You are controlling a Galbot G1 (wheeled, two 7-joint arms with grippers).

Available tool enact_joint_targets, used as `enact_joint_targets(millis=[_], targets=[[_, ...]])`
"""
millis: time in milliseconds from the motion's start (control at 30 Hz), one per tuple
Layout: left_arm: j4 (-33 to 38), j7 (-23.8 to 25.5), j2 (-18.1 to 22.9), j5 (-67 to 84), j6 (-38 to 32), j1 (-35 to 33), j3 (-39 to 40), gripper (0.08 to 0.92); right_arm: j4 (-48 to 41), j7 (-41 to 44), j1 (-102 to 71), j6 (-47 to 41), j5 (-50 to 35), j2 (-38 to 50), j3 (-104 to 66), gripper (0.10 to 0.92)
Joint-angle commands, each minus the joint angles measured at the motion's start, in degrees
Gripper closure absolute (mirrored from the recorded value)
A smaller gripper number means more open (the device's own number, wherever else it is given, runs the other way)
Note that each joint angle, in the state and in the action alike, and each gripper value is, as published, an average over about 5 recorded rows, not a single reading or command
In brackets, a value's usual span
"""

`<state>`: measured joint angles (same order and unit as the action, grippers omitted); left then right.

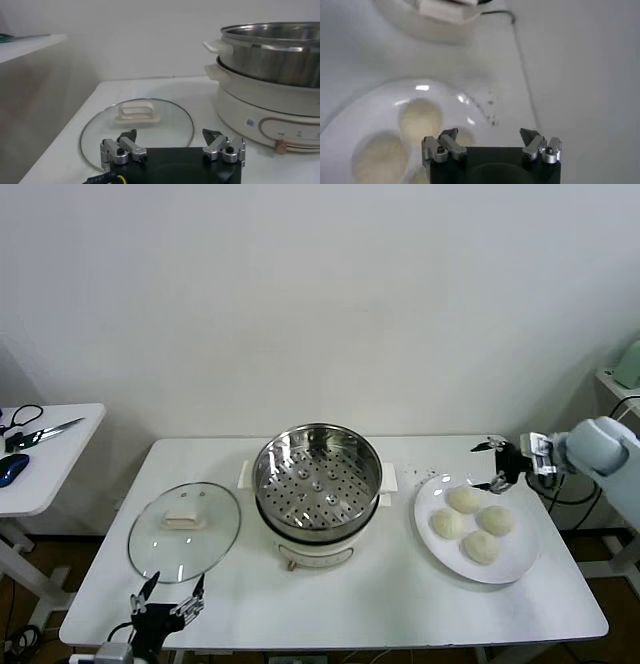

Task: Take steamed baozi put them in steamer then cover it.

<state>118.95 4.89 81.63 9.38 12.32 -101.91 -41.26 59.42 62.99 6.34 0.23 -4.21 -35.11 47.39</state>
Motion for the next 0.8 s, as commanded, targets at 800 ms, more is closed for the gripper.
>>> enact_joint_targets(millis=[800], targets=[[-1.8,0.1,0.3,0.0,-0.7,0.3,-0.7,0.177,-27.8,-1.8,-3.1,1.3,11.6,-21.9,0.8,0.205]])
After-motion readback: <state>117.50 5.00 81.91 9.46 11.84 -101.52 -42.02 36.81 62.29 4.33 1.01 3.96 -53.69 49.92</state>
